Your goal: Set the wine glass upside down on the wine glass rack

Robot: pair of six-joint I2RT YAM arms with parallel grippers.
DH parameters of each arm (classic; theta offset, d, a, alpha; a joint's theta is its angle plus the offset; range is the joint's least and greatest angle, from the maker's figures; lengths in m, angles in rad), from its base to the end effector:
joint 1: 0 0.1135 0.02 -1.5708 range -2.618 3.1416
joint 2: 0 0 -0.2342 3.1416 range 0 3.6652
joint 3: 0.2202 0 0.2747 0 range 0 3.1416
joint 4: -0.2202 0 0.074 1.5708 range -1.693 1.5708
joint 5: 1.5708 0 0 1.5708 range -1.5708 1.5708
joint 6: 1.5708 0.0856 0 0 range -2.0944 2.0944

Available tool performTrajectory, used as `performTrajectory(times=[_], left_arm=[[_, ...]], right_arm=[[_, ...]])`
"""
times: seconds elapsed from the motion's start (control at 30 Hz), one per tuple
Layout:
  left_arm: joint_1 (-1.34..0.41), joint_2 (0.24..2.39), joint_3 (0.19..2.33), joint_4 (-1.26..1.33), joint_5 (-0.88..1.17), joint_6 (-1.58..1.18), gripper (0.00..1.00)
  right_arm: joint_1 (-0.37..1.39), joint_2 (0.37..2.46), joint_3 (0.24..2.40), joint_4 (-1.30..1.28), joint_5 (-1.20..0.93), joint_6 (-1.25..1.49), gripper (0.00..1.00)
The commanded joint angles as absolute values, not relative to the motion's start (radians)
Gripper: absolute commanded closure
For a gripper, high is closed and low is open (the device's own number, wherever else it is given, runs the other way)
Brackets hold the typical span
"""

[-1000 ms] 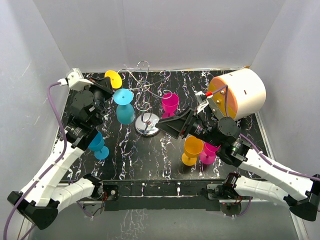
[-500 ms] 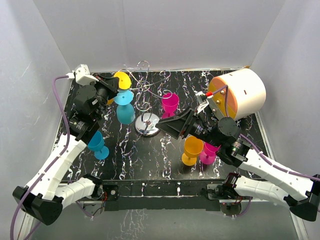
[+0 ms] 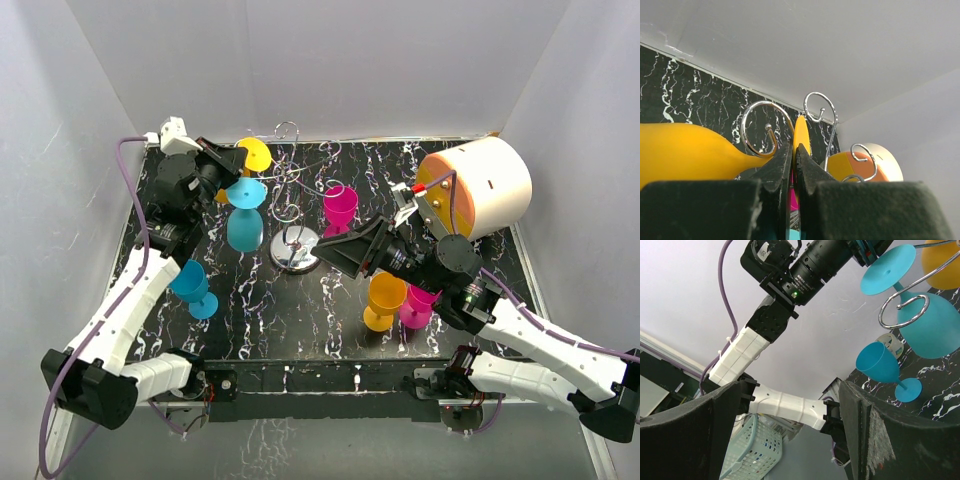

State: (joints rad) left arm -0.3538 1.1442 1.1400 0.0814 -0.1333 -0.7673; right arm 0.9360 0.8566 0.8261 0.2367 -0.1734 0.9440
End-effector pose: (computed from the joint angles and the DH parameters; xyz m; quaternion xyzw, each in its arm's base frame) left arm 0.3321 -0.1105 0.3978 -0.1870 0.6533 -0.3510 0.6442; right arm 0.1609 0.2433 0.3747 -0.0647 0.6285 0.6566 0.4119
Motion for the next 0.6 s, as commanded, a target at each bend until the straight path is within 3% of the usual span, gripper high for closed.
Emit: performTrajectory(times=[0.0,0.57], left_arm=[[-0.327,1.146,1.200,0.140,-0.074,-0.780,1.00],[-0.243,1.227,1.254,0.167,0.027,-0.810,1.00]], right_arm=[[0.937,0.836,0.842,0.256,-0.157,0.928,0.23],[0.937,0.836,0.856,0.241,-0.150,0.922,0.23]])
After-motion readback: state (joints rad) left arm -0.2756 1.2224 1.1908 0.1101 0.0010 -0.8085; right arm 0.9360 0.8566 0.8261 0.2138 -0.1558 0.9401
